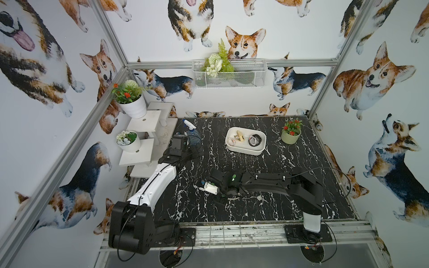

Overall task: Put the watch into the storage box
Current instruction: Pick up the watch at the center of the board, then place the watch in the storage box.

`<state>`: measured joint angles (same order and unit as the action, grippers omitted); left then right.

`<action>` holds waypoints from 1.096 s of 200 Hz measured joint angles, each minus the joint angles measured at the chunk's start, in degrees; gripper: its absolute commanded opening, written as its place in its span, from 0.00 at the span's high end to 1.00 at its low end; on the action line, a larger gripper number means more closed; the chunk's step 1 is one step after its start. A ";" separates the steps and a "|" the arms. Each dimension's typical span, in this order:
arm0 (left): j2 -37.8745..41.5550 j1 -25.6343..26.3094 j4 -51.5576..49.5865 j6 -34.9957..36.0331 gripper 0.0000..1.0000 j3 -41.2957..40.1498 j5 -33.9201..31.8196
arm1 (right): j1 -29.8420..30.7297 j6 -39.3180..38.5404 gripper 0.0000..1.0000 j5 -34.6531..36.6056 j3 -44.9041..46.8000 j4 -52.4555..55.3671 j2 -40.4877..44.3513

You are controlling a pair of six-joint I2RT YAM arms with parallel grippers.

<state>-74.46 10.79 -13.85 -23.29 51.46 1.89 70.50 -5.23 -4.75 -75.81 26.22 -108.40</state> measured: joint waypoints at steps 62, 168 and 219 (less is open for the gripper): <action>-0.35 0.68 1.49 0.96 0.00 -0.28 1.81 | -15.21 3.39 1.00 -1.90 6.29 -6.88 13.31; -2.40 4.63 2.62 5.33 0.00 0.72 7.69 | -38.01 8.74 1.00 0.72 -16.68 4.39 -2.23; -2.43 4.98 2.67 5.95 0.00 0.83 7.69 | -38.14 5.18 1.00 3.39 -26.49 9.90 -14.03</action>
<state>-76.88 15.77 -11.18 -17.34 52.29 9.58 32.36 -0.05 -1.37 -102.30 36.12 -122.43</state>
